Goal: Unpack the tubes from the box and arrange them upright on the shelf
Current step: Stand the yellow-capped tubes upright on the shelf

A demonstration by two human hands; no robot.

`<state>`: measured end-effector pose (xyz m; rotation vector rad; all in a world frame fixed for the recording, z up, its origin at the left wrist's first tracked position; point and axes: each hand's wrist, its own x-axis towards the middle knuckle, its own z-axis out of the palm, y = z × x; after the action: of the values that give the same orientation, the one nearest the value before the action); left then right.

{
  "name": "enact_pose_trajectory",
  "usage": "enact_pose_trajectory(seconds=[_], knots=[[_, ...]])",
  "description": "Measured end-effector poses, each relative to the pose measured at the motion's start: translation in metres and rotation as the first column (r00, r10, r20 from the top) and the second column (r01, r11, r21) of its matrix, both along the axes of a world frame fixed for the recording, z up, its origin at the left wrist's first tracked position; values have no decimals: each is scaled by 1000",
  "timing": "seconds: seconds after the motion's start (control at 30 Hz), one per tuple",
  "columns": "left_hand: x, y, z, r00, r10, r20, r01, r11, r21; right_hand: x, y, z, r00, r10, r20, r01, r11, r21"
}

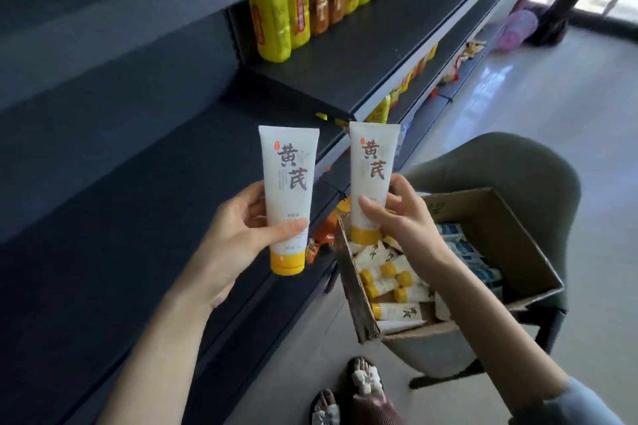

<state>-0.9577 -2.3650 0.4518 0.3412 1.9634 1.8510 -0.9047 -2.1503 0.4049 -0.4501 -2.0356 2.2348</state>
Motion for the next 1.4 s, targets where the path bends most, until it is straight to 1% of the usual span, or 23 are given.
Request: enact_pose_trajectory(seconds=[0.23, 0.43, 0.67, 0.87, 0.97, 1.1, 1.33, 1.4], knots=[[26, -36, 59, 981, 105, -163, -109, 994, -19, 3, -24, 80, 974, 169, -154, -152, 982, 114], [64, -56, 94, 938, 257, -234, -254, 966, 45, 9, -40, 124, 914, 324, -246, -287, 942, 176], [129, -88, 124, 835, 472, -283, -457, 881, 122, 20, -69, 157, 823, 483, -299, -418, 871, 258], [180, -144, 144, 718, 611, -333, -600, 786, 147, 33, -123, 173, 727, 600, -334, -516, 798, 311], [199, -178, 147, 669, 658, -347, -651, 743, 155, 39, -157, 178, 683, 645, -343, -570, 764, 302], [216, -229, 154, 619, 696, -364, -690, 703, 170, 42, -207, 185, 657, 662, -360, -599, 749, 283], [242, -338, 167, 586, 713, -385, -727, 672, 138, 51, -316, 202, 661, 619, -425, -614, 771, 167], [246, -367, 174, 560, 727, -396, -746, 651, 139, 57, -345, 202, 658, 616, -433, -626, 767, 139]])
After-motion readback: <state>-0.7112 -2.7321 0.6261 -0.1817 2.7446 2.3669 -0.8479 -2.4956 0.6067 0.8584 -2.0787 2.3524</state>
